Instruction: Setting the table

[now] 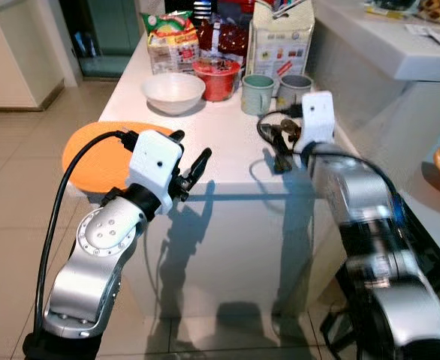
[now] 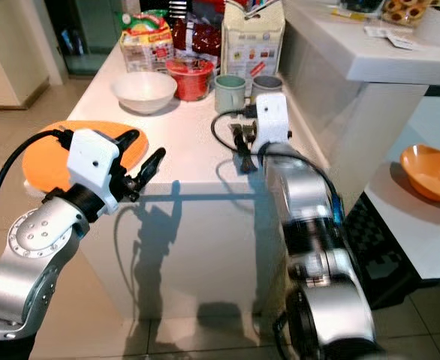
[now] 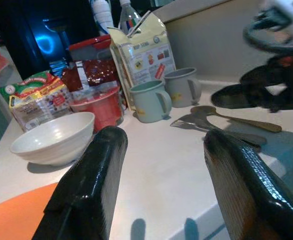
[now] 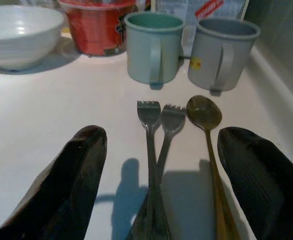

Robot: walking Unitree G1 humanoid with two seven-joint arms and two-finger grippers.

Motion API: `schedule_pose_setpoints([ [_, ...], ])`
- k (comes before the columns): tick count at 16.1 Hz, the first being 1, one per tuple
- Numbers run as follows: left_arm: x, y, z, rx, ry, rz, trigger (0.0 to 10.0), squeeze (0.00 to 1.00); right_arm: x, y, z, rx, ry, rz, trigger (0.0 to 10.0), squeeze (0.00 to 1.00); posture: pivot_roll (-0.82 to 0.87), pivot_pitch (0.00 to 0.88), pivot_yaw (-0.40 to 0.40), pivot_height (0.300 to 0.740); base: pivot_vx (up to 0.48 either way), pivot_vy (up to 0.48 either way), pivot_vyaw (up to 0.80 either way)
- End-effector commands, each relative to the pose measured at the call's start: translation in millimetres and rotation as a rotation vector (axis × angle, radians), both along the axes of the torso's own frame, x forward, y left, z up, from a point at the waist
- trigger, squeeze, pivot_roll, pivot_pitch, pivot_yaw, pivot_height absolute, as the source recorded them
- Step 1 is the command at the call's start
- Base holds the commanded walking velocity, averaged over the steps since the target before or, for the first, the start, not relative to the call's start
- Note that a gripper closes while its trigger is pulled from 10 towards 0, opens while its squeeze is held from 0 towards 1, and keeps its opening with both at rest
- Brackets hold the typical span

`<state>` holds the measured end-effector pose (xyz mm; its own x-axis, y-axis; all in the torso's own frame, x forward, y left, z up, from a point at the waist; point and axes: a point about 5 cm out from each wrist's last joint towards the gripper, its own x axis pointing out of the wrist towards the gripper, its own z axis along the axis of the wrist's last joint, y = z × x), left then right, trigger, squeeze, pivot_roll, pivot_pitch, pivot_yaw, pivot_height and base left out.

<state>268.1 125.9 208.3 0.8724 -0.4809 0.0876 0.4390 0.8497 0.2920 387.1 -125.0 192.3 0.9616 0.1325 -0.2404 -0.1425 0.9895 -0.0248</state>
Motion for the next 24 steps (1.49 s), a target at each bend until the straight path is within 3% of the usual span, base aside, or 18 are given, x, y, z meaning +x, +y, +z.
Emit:
schedule_pose_setpoints([
  [1,-2.8,-3.4,4,0.008,-0.012,-0.039,10.0,0.0,7.3,-4.3,1,0.027,0.008,-0.028,10.0,0.0,0.06,0.0,-0.013,0.74,0.0,0.0,0.0],
  [4,-5.0,-3.4,3,0.016,0.001,-0.059,10.0,0.0,20.4,1.5,-4,-0.009,0.063,0.004,10.0,0.0,0.07,0.0,-0.018,0.74,0.0,0.0,0.0],
  [10,-8.9,-5.6,1,0.016,0.015,-0.08,10.0,0.0,18.5,11.4,-28,-0.107,0.195,0.093,10.0,0.0,0.08,0.0,-0.03,0.74,0.0,0.0,0.0],
  [11,-9.3,-5.6,1,0.015,0.017,-0.081,10.0,0.0,17.9,11.4,-32,-0.11,0.212,0.093,7.3,0.0,0.08,0.0,-0.031,0.74,0.0,0.0,0.0],
  [13,-9.8,-5.3,1,0.015,0.019,-0.078,10.0,0.0,17.0,12.0,-35,-0.088,0.223,0.097,0.8,0.0,0.08,0.0,-0.034,0.74,0.0,0.0,0.0],
  [14,-9.9,-5.0,1,0.015,0.019,-0.077,10.0,0.0,17.0,12.1,-35,-0.083,0.224,0.099,0.0,0.0,0.08,0.0,-0.032,0.74,0.0,0.0,0.0],
  [24,-5.2,-3.5,5,0.015,-0.002,-0.052,10.0,0.0,22.1,6.0,-23,-0.099,0.179,0.07,0.0,0.0,0.08,0.0,-0.028,0.74,0.0,0.0,0.0],
])
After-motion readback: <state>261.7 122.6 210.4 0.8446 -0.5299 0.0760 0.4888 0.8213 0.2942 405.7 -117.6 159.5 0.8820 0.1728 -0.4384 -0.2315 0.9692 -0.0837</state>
